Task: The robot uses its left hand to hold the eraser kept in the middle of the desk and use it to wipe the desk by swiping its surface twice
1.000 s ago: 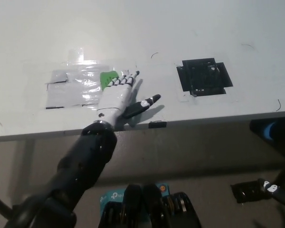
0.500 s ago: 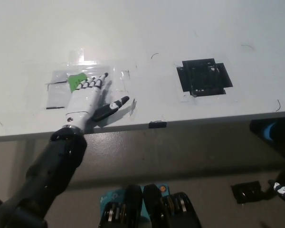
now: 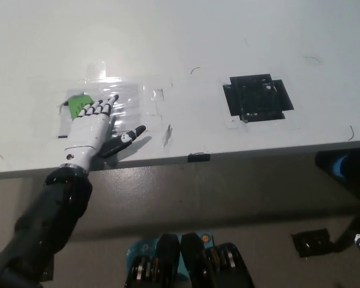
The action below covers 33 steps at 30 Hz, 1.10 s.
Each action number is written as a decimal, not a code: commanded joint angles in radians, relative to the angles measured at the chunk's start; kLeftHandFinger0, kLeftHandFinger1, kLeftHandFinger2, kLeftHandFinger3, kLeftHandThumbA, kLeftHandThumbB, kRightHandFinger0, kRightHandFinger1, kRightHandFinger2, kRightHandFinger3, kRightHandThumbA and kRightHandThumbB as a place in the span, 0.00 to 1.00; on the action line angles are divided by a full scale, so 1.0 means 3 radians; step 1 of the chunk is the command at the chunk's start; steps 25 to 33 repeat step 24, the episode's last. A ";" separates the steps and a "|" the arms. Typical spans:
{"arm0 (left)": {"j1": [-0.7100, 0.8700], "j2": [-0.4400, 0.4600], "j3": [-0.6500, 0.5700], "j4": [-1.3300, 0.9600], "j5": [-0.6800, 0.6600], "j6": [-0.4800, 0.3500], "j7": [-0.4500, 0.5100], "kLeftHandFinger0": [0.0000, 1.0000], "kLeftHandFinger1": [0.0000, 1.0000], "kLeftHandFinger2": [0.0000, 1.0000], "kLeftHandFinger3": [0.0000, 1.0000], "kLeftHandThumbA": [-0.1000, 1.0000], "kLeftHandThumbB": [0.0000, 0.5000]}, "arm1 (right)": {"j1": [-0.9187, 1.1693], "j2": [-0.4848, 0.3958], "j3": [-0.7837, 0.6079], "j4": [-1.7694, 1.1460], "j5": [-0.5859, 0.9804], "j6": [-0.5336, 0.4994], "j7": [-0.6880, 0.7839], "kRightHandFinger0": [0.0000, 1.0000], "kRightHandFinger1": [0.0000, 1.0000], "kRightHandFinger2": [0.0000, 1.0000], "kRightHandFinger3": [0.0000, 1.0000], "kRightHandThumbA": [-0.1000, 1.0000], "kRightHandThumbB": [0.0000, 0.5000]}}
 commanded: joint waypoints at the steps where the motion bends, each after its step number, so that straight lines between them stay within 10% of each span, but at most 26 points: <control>1: 0.0765 0.0154 -0.0051 0.0545 -0.0141 0.0302 -0.0716 1.00 1.00 1.00 1.00 1.00 1.00 | -0.0009 -0.0094 -0.0090 -0.0114 0.0061 -0.0284 -0.0031 1.00 1.00 0.97 0.99 1.00 0.06; 6: 0.0626 0.0121 0.0018 0.0339 -0.0210 0.0040 -0.0549 1.00 1.00 1.00 1.00 1.00 0.97 | 0.0015 -0.0117 -0.0105 -0.0115 0.0062 -0.0259 -0.0012 1.00 1.00 0.97 1.00 1.00 0.03; 13: 0.0119 0.0082 -0.0019 -0.0151 -0.0107 -0.0206 -0.0222 1.00 1.00 1.00 1.00 1.00 0.63 | 0.0058 -0.0169 -0.0133 -0.0101 0.0091 -0.0268 -0.0003 1.00 1.00 0.98 1.00 1.00 0.00; 33: -0.0363 0.0236 0.0067 -0.1232 0.0024 -0.0098 -0.0355 1.00 1.00 1.00 1.00 1.00 0.69 | 0.0156 -0.0214 -0.0119 -0.0135 0.0092 -0.0278 0.0038 1.00 1.00 0.96 1.00 1.00 0.00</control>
